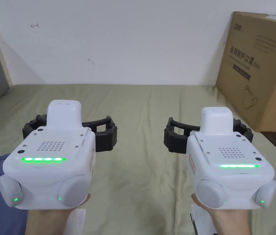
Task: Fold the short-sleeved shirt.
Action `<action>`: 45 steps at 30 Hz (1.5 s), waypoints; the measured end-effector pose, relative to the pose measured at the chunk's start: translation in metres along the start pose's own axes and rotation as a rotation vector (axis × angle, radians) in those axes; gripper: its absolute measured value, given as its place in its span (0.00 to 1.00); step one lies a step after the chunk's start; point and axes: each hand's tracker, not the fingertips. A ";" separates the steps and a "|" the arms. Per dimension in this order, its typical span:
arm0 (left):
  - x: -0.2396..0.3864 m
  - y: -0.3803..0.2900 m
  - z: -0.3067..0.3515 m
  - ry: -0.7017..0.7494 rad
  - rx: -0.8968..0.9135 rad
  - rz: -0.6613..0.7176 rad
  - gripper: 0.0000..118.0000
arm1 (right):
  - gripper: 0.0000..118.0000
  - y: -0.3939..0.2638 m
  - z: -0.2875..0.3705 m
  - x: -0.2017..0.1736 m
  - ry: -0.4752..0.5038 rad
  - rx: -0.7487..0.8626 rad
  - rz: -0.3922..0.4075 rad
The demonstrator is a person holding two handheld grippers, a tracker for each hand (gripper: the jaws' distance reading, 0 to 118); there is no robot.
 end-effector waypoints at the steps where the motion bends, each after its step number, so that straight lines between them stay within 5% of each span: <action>1: 0.000 0.000 0.000 0.002 0.001 -0.002 0.99 | 1.00 0.001 0.000 0.000 -0.002 0.000 0.001; 30: -0.001 -0.002 0.002 -0.014 0.009 0.010 0.99 | 1.00 -0.001 0.001 -0.005 0.006 0.004 0.032; 45: -0.002 -0.004 0.000 -0.004 0.002 0.010 0.99 | 1.00 -0.001 0.001 0.004 0.034 -0.009 -0.028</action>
